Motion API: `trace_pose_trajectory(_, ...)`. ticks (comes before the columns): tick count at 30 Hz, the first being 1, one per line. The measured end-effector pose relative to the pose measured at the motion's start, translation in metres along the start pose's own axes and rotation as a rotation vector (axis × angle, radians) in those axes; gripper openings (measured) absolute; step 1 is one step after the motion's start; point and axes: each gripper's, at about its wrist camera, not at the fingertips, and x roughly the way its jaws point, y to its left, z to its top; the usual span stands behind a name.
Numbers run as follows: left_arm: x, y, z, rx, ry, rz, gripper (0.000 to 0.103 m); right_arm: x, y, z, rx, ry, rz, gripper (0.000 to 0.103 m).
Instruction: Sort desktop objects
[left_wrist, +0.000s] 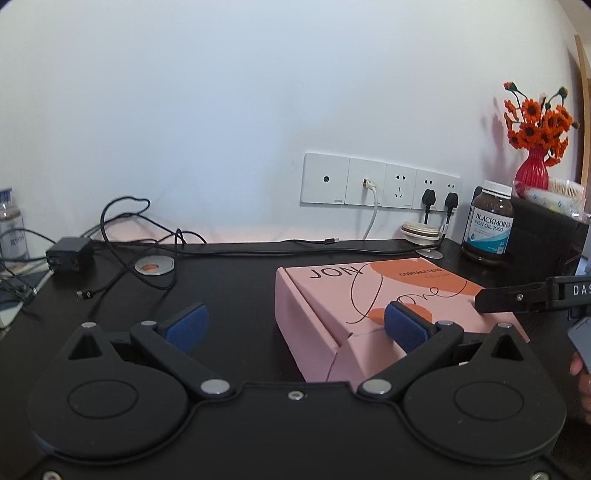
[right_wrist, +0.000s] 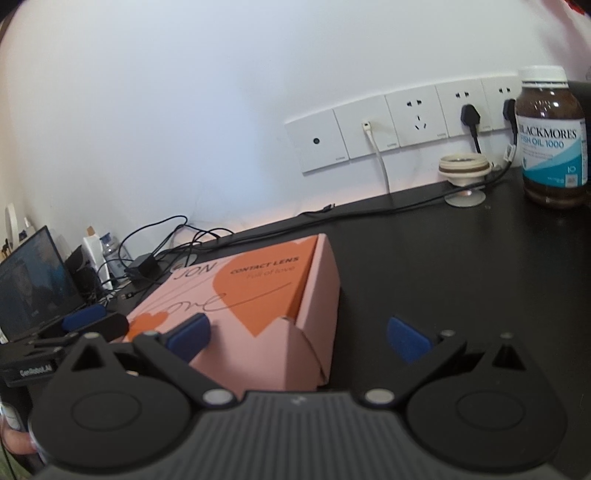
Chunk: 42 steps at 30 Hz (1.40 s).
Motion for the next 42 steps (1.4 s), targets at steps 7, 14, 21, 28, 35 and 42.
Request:
trace_pose_trajectory(7,-0.002,-0.004,-0.001,0.02,-0.012,0.022,0.103,0.002,0.006,0.005,-0.001,-0.023,-0.022,0.102)
trace_pose_trajectory(14,-0.002,-0.005,-0.001,0.027,-0.014,0.026,0.103,0.013,0.009,0.007,0.04,-0.002,-0.052,0.102)
trace_pose_trajectory(21,0.0,-0.004,0.0,0.024,-0.008,0.022,0.103,0.013,0.011,0.007,0.016,-0.006,-0.059,0.102)
trace_pose_trajectory(28,0.002,-0.001,0.0,0.009,0.005,0.008,0.103,0.011,0.011,0.005,-0.01,-0.007,-0.067,0.102)
trace_pose_trajectory(35,0.003,-0.001,0.0,0.006,0.008,0.007,0.103,0.01,0.01,0.004,-0.016,-0.009,-0.072,0.102)
trace_pose_trajectory(42,0.004,0.001,0.001,0.002,0.016,-0.001,0.103,0.009,0.01,0.002,-0.012,-0.016,-0.078,0.102)
